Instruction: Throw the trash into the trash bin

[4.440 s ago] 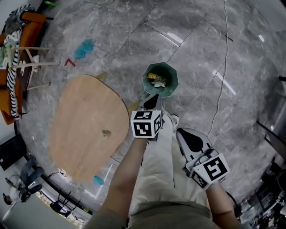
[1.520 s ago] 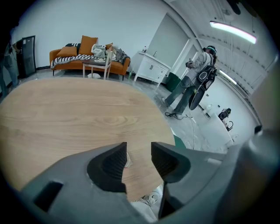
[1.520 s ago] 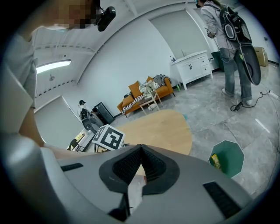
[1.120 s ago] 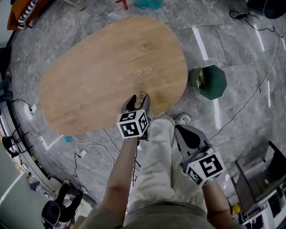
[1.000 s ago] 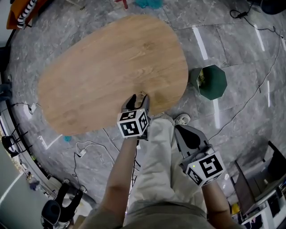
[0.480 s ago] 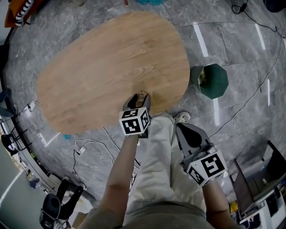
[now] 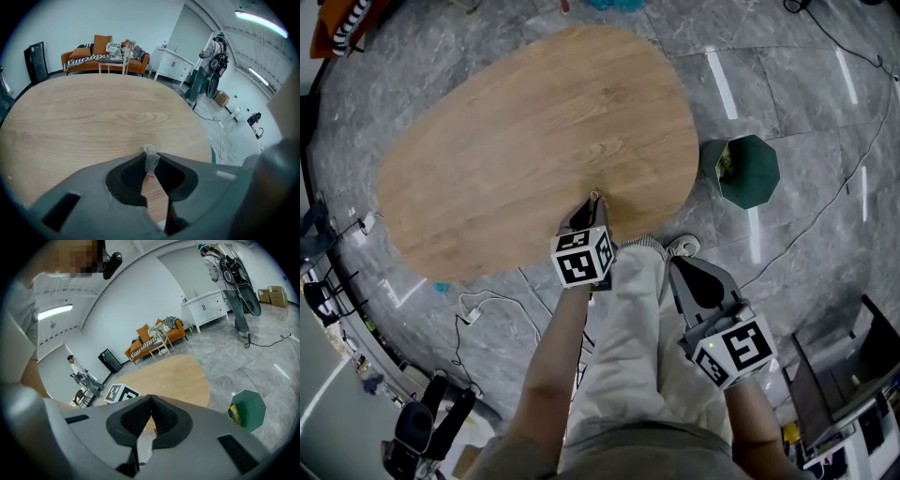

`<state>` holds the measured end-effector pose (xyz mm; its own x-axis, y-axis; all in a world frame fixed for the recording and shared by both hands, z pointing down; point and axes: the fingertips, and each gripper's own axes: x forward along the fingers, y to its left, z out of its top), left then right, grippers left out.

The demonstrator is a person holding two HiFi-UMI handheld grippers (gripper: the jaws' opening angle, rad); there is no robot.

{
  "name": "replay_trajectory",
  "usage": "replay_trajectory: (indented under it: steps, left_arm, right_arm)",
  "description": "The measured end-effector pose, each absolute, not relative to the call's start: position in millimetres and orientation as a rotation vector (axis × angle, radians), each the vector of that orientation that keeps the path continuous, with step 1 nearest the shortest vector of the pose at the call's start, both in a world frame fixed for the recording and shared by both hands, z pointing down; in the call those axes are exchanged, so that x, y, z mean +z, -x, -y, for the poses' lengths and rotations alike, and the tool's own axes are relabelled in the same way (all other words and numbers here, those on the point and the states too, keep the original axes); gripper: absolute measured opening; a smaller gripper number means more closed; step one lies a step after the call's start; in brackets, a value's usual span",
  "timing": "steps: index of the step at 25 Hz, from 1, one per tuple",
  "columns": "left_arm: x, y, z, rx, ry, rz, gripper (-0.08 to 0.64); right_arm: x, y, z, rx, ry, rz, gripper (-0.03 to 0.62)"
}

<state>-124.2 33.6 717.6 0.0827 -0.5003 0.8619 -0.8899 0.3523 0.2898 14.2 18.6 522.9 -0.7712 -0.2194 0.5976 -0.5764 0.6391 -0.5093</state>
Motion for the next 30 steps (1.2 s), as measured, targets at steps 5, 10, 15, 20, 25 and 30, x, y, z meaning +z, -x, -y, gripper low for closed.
replay_trajectory:
  steps: [5, 10, 15, 20, 25, 30]
  left_arm:
    - [711, 124, -30, 0.466, -1.316, 1.563, 0.044]
    - [705, 122, -26, 0.468, -1.331, 1.558, 0.041]
    - [698, 119, -21, 0.463, -1.339, 1.561, 0.04]
    - [692, 113, -12, 0.475, -1.367, 1.554, 0.038]
    - [688, 102, -1, 0.491, -1.398, 1.536, 0.038]
    - [688, 84, 13, 0.512, -1.439, 1.509, 0.038]
  right_arm:
    - [521, -16, -18, 0.97, -0.627, 2.375, 0.008]
    - [516, -19, -16, 0.965, -0.64, 2.383, 0.008]
    - [512, -25, -15, 0.966, -0.661, 2.389, 0.008]
    - [510, -32, -14, 0.973, -0.69, 2.396, 0.008]
    - [507, -41, -12, 0.984, -0.727, 2.396, 0.008]
    - [508, -56, -8, 0.998, -0.781, 2.392, 0.008]
